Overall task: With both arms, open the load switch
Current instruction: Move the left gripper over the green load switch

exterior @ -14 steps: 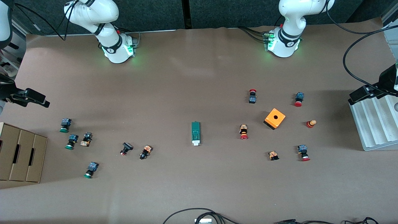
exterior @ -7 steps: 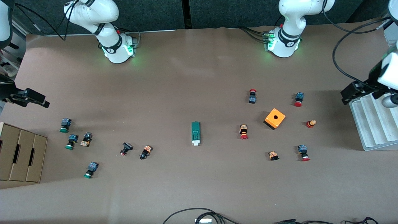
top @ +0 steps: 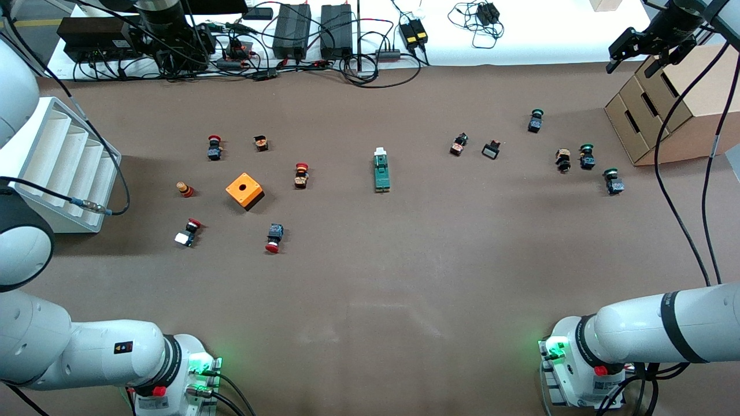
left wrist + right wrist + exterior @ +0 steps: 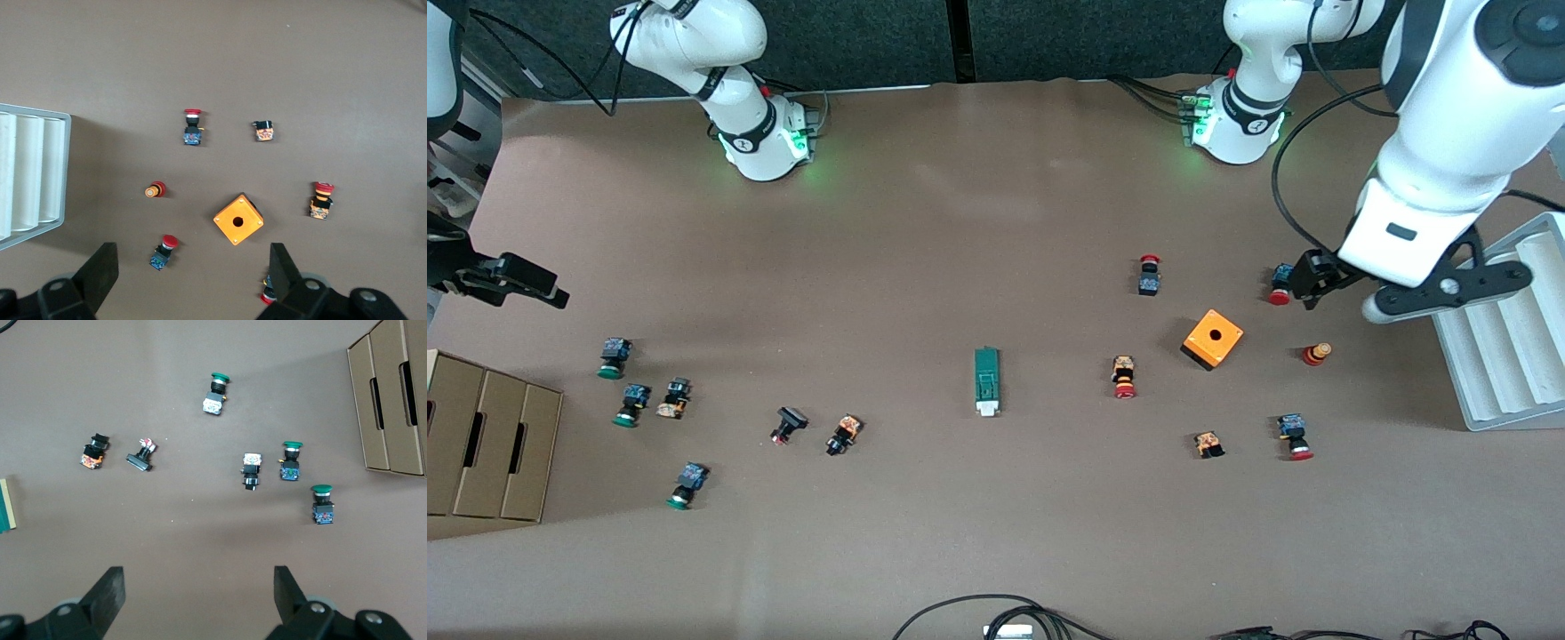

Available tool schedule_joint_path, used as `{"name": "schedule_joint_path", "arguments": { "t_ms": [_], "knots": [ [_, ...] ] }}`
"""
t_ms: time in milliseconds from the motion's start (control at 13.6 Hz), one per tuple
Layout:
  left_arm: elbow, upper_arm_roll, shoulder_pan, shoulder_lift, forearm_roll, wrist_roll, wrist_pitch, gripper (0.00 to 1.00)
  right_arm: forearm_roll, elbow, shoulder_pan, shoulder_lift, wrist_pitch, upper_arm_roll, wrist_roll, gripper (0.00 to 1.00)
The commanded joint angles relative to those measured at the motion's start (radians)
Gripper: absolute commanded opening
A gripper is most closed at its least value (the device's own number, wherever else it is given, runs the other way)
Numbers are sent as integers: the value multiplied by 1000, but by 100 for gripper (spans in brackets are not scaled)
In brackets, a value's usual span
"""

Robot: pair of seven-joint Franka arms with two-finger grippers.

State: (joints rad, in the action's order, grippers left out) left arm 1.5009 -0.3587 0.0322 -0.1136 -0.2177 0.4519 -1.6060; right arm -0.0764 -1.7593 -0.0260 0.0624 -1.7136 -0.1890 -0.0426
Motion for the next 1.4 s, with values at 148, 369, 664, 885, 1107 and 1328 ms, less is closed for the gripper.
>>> {"name": "schedule_joint_path", "arguments": {
  "t_ms": [148,369,664,885,1107,1328],
  "knots": [
    [-10,-6,-119,-60,-17,83,-72,100,17,9,-12,0,-11,-3,13,99],
    [-8,-6,-173,-60,-70,96,-112,100,17,9,-9,-4,-11,-4,13,99],
    [-7,-6,-274,-87,-146,221,-178,100,17,11,-8,-6,-11,-6,13,99],
    [-1,-5,-417,-135,-279,411,-216,100,17,11,-8,-6,-11,-6,13,99],
    [10,-5,-543,-202,-449,684,-299,100,15,11,-8,-6,-8,-6,13,99],
    [82,-5,-583,-228,-583,858,-438,100,15,11,-5,-6,-9,-9,12,99]
  ]
}}
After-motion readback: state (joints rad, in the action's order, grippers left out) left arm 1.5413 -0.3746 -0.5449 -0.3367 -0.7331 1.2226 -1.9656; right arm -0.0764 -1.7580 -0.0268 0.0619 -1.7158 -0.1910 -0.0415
